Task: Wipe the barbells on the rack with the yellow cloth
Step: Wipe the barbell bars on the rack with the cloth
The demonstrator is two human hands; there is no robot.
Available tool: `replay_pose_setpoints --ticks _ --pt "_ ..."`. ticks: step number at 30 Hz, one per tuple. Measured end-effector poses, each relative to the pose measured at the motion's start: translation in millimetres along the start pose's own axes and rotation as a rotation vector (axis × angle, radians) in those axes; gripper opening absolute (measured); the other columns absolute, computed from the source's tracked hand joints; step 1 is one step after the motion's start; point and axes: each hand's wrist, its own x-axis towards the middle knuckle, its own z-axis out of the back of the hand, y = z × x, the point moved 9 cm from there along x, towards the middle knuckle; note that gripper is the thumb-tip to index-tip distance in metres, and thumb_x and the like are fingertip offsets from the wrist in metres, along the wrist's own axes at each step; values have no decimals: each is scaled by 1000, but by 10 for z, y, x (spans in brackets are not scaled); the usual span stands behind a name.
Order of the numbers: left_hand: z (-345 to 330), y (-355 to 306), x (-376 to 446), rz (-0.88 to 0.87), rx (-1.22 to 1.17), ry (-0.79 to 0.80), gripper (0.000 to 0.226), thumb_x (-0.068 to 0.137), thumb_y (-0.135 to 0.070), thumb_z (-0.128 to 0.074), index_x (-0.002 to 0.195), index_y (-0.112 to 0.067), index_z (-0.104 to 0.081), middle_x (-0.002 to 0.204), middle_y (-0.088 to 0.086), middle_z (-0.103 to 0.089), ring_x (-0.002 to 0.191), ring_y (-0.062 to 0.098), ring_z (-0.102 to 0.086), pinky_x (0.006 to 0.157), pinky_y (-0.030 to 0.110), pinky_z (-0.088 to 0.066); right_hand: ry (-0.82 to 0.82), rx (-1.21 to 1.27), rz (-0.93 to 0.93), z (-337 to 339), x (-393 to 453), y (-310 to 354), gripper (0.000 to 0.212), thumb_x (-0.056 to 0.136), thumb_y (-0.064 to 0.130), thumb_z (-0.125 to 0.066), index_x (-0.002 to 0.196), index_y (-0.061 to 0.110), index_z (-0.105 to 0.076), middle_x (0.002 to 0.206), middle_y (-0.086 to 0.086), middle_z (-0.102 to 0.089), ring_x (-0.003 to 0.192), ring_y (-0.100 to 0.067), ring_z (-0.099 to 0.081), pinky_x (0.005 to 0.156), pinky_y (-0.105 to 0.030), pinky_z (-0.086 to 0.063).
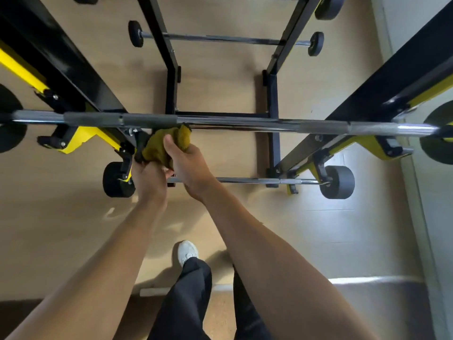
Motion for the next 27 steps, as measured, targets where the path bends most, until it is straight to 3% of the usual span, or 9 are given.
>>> replay_pose_setpoints --ticks 2,4,8,11,15,17,20,23,27 --pt "97 3 2 -43 -18 33 58 73 4 -47 123 -22 -61 116 9 -69 107 28 -66 84 41 -56 -41 -23 -18 94 13 -197 26 96 35 -62 101 10 -68 105 -11 -71 98 -23 -68 88 -39 -58" --pt "102 56 2 -75 53 107 60 67 3 -48 111 -35 -63 110 9 -70 100 29 -64 82 44 -53 -99 23 -58 274 42 -408 19 95 27 -65 99 9 -68 106 -15 -71 94 -24 -68 89 -43 -58" --pt "-213 517 -59 41 233 394 30 75 -5 -52 96 -25 -62 95 20 -62 88 30 -61 76 42 -56 -185 158 -155 828 91 -843 32 89 13 -72 117 0 -62 115 -22 -67 106 -38 -67 89 -54 -56" --pt "-544 1037 -131 97 349 503 13 86 -21 -65 98 -17 -63 96 10 -71 91 30 -68 73 45 -61 -237 174 -222 1463 85 -1238 25 92 16 -68 114 5 -64 114 -21 -68 107 -39 -66 85 -52 -57" --pt "-1038 1707 -105 -1 556 496 17 86 -11 -71 101 -12 -61 87 1 -66 73 11 -64 49 17 -54 -272 199 -288 2411 213 -1706 37 100 35 -56 127 10 -56 122 -19 -66 108 -36 -66 81 -50 -59" --pt "-1246 2281 -54 95 590 515 20 87 -3 -68 102 -12 -58 94 7 -63 73 16 -63 46 20 -54 -332 176 -300 2940 281 -1921 35 102 37 -49 126 12 -55 122 -16 -65 109 -35 -66 82 -50 -59" --pt "-1577 3057 138 148 699 572 28 80 -10 -69 100 -16 -52 107 13 -65 86 30 -64 73 41 -57 -480 133 -223 3812 429 -2111 34 104 36 -45 125 11 -53 121 -13 -63 110 -31 -64 82 -43 -59" --pt "-1859 3552 486 -34 939 611 30 88 -20 -62 116 -15 -52 112 8 -65 100 29 -63 83 37 -51 -704 -202 -29 4630 601 -2094 33 103 36 -47 112 7 -60 107 -9 -66 96 -25 -65 85 -36 -56" --pt "-2157 3995 964 -376 1129 586 25 93 -20 -54 116 -13 -58 116 8 -60 112 28 -55 95 38 -44 -800 -739 137 5205 860 -2142 23 105 26 -44 91 12 -56 84 -11 -61 67 -22 -52 50 -12 -36"
